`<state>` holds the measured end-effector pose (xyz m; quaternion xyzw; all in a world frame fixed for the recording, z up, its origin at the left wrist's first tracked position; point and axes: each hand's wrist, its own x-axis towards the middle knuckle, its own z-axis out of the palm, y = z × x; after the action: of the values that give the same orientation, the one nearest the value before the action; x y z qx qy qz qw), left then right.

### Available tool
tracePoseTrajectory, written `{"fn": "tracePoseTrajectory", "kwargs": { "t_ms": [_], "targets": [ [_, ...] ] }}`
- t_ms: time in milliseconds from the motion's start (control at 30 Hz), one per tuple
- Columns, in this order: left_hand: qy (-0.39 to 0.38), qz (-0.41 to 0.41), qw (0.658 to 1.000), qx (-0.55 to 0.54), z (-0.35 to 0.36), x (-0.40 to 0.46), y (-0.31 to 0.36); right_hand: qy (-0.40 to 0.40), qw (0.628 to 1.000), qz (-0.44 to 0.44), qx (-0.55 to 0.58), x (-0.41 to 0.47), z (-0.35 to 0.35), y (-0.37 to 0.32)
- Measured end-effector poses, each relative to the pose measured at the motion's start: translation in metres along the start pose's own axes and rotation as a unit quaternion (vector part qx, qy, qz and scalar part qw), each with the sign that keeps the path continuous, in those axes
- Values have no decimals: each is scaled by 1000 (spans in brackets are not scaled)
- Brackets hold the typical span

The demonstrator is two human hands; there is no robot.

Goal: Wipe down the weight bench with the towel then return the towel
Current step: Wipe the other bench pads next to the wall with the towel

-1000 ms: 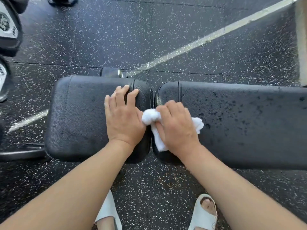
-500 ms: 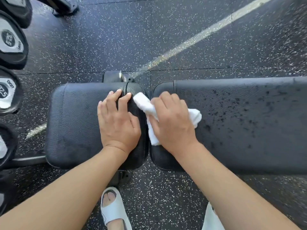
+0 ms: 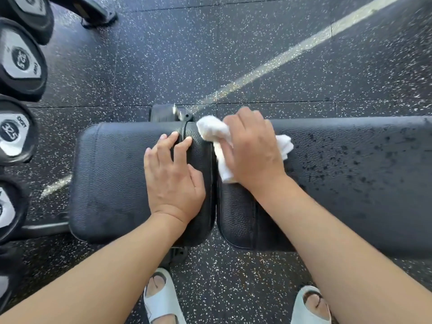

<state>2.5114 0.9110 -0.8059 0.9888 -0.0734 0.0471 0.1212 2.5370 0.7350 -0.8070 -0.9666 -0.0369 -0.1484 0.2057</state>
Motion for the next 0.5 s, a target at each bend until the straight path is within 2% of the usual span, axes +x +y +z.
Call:
{"fn": "tracePoseTrajectory", "kwargs": {
  "t_ms": [100,200,300,500],
  "targets": [
    [-3,1,1000,4,0,0,0,-21,999,46,-18,49,17,7],
    [-3,0,1000,5,1,0,-1,-46,996,62,-31,53,19,4],
    [2,2,1000,-2,0,0,-1,-16,999,49,-5,16,3,-9],
    [9,4,1000,-7,3,1,-3,-82,995,-18,51,-110,-37,-41]
  ]
}}
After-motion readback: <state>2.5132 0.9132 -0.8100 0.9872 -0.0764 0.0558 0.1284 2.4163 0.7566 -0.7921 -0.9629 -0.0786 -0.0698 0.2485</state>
